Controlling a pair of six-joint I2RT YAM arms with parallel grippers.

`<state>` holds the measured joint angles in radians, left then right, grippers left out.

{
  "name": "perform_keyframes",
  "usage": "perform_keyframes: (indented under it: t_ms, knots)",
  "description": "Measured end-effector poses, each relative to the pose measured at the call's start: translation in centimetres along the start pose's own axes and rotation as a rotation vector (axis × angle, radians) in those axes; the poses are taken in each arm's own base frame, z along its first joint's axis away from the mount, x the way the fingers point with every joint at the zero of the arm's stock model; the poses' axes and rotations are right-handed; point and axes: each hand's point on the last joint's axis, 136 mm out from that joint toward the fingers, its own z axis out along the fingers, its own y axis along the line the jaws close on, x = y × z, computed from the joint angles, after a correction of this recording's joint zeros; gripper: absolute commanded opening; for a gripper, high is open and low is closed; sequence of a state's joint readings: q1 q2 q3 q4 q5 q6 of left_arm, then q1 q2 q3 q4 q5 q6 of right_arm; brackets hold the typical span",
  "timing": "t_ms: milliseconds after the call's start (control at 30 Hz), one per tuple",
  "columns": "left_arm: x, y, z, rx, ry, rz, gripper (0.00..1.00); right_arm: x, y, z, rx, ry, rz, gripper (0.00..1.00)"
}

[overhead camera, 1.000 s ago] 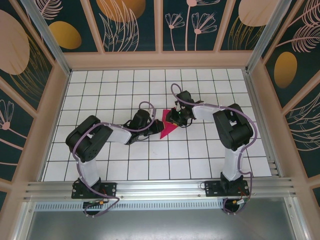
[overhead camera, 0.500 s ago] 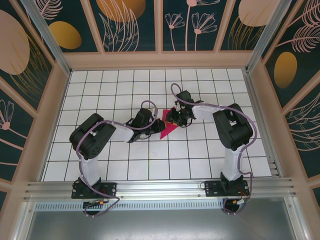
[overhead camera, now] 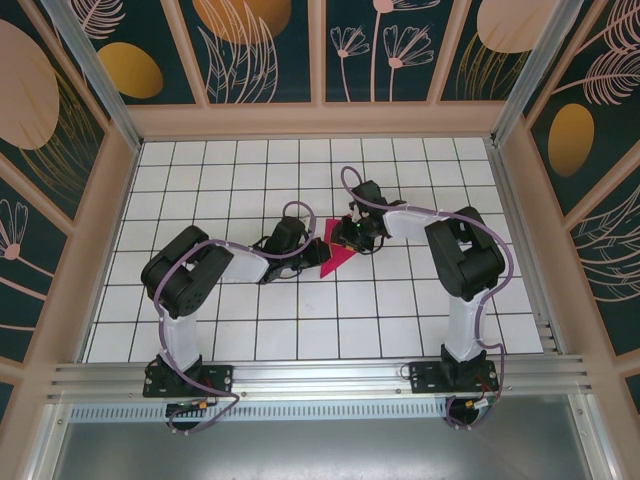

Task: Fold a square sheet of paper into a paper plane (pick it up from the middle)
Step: Fourth fold the wing at the center of the table.

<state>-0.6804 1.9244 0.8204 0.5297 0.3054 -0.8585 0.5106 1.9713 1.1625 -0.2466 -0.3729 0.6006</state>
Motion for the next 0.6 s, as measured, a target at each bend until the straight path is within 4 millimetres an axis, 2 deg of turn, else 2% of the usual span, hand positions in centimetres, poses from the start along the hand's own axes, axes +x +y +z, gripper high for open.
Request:
perform_keyframes:
  t_ms: [600]
  knots:
    - [-0.08, 0.7, 0.25, -0.054, 0.013, -0.015, 0.03, -0.15, 0.32, -0.18, 0.013, -0.004, -0.007, 0.38]
